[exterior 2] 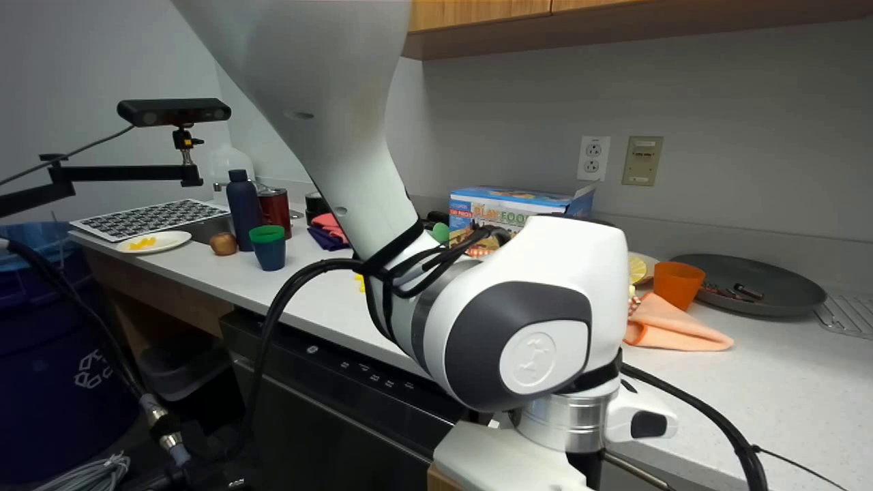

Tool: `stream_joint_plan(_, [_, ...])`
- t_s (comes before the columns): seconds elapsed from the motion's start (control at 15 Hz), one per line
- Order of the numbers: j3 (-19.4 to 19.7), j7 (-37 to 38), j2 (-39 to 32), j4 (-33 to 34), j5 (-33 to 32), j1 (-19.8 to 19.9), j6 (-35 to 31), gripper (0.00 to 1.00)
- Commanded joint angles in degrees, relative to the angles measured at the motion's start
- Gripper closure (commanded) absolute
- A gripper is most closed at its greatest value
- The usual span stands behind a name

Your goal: Close the drawer

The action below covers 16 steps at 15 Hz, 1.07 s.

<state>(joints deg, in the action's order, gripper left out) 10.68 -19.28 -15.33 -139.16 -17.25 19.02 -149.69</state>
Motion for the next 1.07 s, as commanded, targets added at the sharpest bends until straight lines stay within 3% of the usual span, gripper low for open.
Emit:
stream_joint_plan(0.0, [-3.11, -3.15, -1.07, 2.6, 6.33, -1.51, -1.96, 0.0])
stream_joint_plan(0.33, [-4.93, -2.71, -2.31, 5.22, 7.99, -3.44, -4.11, 0.0])
stream_joint_plan(0.6, [-3.9, -1.43, -1.22, 4.81, 5.86, -4.58, -5.03, 0.0])
stream_joint_plan(1.0, [-1.79, 0.53, 11.39, -3.92, 1.81, -6.36, -1.2, 0.0])
